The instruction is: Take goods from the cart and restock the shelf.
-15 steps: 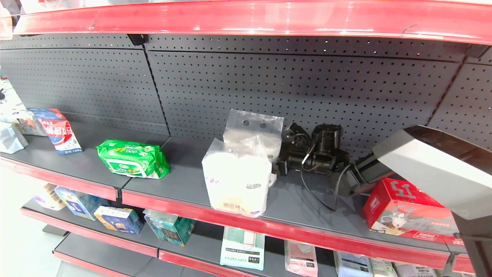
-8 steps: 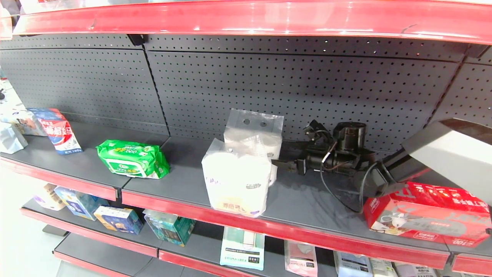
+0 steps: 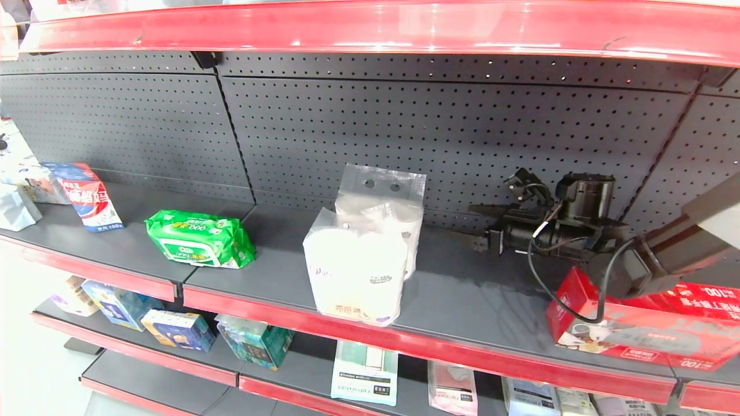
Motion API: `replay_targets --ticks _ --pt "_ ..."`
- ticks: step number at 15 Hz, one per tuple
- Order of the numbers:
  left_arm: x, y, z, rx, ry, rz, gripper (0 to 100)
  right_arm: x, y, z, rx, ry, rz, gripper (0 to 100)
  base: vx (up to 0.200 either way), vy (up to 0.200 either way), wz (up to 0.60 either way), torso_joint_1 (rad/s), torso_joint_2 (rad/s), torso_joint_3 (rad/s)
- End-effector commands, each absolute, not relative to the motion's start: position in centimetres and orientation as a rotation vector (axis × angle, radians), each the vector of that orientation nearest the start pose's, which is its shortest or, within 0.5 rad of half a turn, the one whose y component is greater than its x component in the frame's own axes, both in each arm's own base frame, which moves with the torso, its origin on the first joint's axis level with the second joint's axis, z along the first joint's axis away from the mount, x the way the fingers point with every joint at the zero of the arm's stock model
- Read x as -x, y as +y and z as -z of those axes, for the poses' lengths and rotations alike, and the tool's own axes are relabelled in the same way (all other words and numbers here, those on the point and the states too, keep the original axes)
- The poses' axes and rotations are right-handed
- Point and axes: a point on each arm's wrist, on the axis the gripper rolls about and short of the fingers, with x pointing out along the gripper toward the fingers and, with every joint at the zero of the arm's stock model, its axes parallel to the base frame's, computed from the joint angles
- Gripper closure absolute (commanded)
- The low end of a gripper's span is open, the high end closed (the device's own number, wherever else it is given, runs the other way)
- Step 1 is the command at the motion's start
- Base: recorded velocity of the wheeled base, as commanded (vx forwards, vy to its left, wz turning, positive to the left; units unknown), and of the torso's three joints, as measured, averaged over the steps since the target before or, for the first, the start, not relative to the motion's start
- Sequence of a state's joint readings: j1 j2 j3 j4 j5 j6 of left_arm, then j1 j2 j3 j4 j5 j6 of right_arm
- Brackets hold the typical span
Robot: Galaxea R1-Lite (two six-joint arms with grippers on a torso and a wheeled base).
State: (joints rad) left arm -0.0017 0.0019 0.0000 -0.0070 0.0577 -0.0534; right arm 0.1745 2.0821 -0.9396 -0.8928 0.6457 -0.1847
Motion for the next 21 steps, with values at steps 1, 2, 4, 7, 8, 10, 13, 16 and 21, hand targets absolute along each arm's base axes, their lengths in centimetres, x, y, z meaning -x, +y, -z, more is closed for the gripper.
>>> replay_targets --ticks 1,2,4,7,8,10,13,16,21 --pt "2.3 0.1 -7.6 0.054 -0.008 -0.057 0 -36.7 7.5 -12.2 0.118 0.15 -0.824 0 0.0 0.0 0.0 0.0 0.0 0.0" --pt "2.3 0.1 -7.6 0.054 -0.008 -0.057 0 -35.9 7.1 -12.5 0.118 0.154 -0.814 0 0.0 0.0 0.0 0.0 0.0 0.0" --pt "2.3 0.1 -7.6 0.054 -0.008 -0.057 0 -34.0 5.9 -13.5 0.119 0.156 -0.755 0 0.0 0.0 0.0 0.0 0.0 0.0" --pt "2.3 0.1 -7.6 0.054 -0.008 -0.057 0 -29.5 3.7 -14.7 0.116 0.169 -0.664 0 0.0 0.0 0.0 0.0 0.0 0.0" --pt "2.3 0.1 -7.6 0.054 -0.008 -0.057 0 -28.1 3.0 -15.3 0.119 0.157 -0.642 0 0.0 0.0 0.0 0.0 0.0 0.0" --pt "2.3 0.1 -7.6 0.054 -0.008 -0.057 0 -25.6 2.0 -16.3 0.128 0.131 -0.579 0 0.0 0.0 0.0 0.0 0.0 0.0" --pt "2.3 0.1 -7.6 0.054 -0.008 -0.057 0 -20.1 0.7 -16.7 0.115 0.11 -0.502 0 0.0 0.0 0.0 0.0 0.0 0.0" --pt "2.3 0.1 -7.6 0.054 -0.008 -0.057 0 -13.6 0.3 -16.5 0.085 0.093 -0.34 0 0.0 0.0 0.0 0.0 0.0 0.0" --pt "2.3 0.1 -7.6 0.054 -0.008 -0.057 0 -2.3 -0.2 -13.6 0.11 0.178 0.077 0 0.0 0.0 0.0 0.0 0.0 0.0"
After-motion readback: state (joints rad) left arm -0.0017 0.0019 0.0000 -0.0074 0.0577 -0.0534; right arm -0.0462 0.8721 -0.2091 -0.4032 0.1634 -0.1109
